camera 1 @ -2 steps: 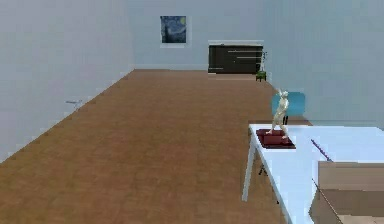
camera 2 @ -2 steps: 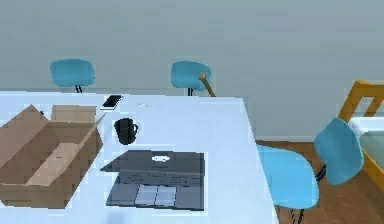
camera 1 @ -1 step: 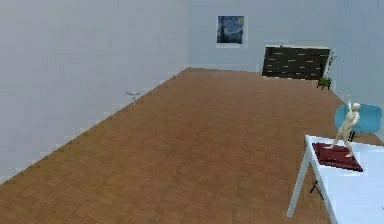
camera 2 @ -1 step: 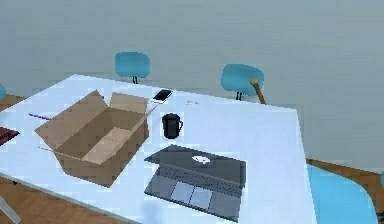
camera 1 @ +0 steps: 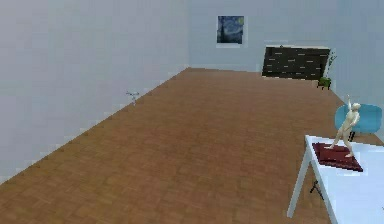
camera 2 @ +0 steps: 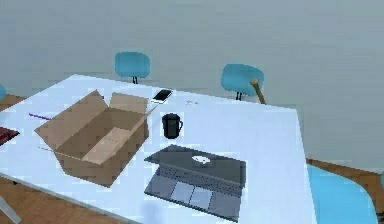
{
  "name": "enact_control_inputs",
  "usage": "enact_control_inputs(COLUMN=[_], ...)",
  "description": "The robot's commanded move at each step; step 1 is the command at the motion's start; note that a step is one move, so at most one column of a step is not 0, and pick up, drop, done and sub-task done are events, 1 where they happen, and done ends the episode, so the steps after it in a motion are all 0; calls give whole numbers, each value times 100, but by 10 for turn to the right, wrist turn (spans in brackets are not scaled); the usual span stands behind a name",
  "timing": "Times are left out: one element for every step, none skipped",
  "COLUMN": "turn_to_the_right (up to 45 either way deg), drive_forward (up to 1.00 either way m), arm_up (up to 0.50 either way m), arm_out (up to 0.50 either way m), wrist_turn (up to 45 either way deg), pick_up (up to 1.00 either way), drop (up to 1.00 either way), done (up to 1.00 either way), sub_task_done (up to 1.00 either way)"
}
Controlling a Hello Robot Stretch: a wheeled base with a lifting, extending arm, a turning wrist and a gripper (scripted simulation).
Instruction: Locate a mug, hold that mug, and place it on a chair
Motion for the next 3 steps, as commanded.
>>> enact_control_inputs(turn_to_the_right=[0, 0, 0], drive_forward=[0, 0, 0], arm_up=[32, 0, 0], arm_out=[0, 50, 0], wrist_turn=[0, 0, 450], pick_up=[0, 0, 0], drop=[0, 0, 0], done=[0, 0, 0], sub_task_done=[0, 0, 0])
